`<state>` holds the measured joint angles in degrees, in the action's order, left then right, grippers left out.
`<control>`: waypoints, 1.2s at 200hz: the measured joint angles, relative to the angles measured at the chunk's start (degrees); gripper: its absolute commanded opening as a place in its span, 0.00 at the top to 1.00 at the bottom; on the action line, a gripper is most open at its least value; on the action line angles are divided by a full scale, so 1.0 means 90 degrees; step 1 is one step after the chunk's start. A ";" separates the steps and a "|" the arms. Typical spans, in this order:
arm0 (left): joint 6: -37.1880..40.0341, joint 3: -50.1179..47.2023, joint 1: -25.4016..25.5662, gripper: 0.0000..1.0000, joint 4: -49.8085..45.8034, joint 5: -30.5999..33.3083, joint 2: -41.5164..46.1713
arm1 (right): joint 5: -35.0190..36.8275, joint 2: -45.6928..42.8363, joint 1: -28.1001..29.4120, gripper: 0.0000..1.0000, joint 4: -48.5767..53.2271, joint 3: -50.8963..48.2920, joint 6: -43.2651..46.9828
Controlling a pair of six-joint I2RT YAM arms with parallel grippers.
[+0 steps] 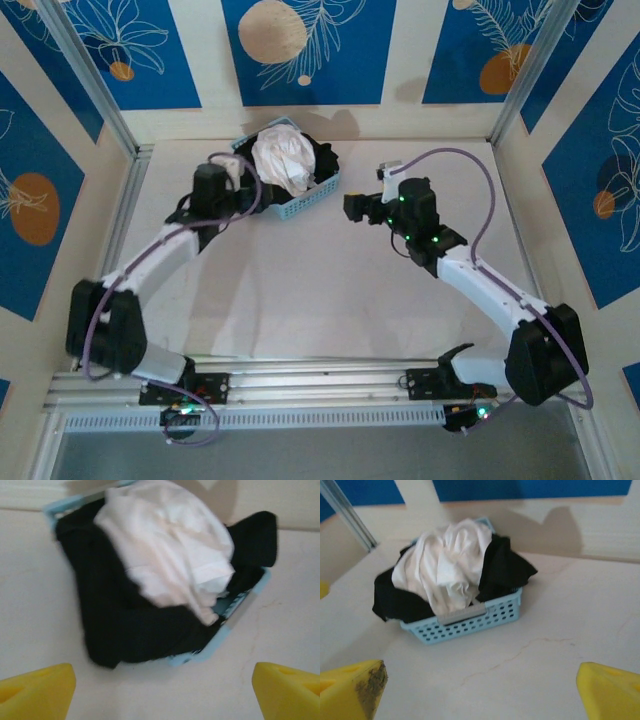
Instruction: Fold the inside-out t-shirt
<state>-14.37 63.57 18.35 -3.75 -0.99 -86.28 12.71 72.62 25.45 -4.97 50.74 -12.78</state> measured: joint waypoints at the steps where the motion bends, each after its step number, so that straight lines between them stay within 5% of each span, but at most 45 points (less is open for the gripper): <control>1: 0.0005 0.0100 0.0017 0.12 -0.0049 0.0005 -0.0090 | 0.0000 0.0007 0.0002 0.02 0.0005 0.0000 0.0002; 68: 0.1156 0.4549 0.0131 0.24 -0.1693 0.0733 -0.4012 | 0.0216 0.0114 -0.0010 0.02 0.0627 -0.0051 0.0019; 112: 0.1613 0.7157 0.0131 0.74 -0.2671 0.0682 -0.5909 | 0.0243 0.0029 -0.0073 0.02 0.0916 -0.0313 -0.0012; 124: 0.1688 0.7592 0.0131 0.79 -0.2793 0.0661 -0.6139 | 0.0253 0.0027 -0.0090 0.02 0.0991 -0.0333 -0.0029; 193: 0.1931 0.8026 0.0131 1.00 -0.2786 0.0588 -0.5615 | 0.0257 0.0029 -0.0146 0.01 0.1212 -0.0369 -0.0078; 240: 0.1239 0.7147 0.0226 1.00 -0.2084 -0.0109 -0.2914 | 0.0262 -0.0049 -0.0253 0.00 0.1460 -0.0355 -0.0066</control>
<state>-3.22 127.90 20.38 -22.50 -1.98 -112.51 15.07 72.18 23.18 8.16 47.55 -13.37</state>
